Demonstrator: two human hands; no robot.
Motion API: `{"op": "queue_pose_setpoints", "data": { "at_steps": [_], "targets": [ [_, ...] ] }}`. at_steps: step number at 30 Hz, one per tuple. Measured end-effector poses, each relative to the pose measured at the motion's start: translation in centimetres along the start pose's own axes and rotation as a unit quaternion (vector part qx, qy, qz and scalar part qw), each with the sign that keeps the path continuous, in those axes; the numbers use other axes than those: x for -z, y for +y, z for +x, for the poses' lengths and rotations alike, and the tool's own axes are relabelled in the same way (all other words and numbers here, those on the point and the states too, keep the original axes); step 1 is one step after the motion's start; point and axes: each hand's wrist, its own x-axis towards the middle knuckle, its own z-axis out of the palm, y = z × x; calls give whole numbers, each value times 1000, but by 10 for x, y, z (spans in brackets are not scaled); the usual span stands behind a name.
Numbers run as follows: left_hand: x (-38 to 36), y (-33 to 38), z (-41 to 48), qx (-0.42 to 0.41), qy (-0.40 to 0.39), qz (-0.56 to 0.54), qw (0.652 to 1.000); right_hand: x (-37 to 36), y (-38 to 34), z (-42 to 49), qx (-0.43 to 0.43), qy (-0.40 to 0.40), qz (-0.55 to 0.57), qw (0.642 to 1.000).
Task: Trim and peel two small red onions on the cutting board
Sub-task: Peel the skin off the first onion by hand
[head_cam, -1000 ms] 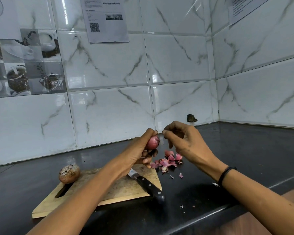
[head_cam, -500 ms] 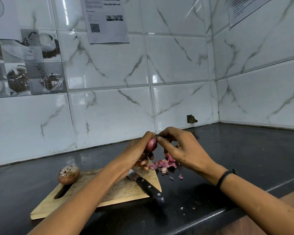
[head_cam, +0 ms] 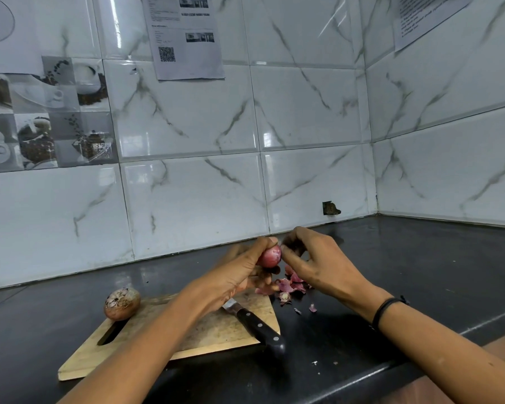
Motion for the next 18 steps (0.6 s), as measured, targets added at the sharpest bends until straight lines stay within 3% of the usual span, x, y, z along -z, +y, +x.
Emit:
{"op": "queue_pose_setpoints", "data": {
  "at_steps": [7, 18],
  "targets": [
    [3, 2, 3, -7, 44, -143, 989, 0, 6, 2, -14, 11, -23, 1000],
    [4, 8, 1, 32, 61, -179, 981, 1, 1, -1, -18, -34, -20, 999]
  ]
}}
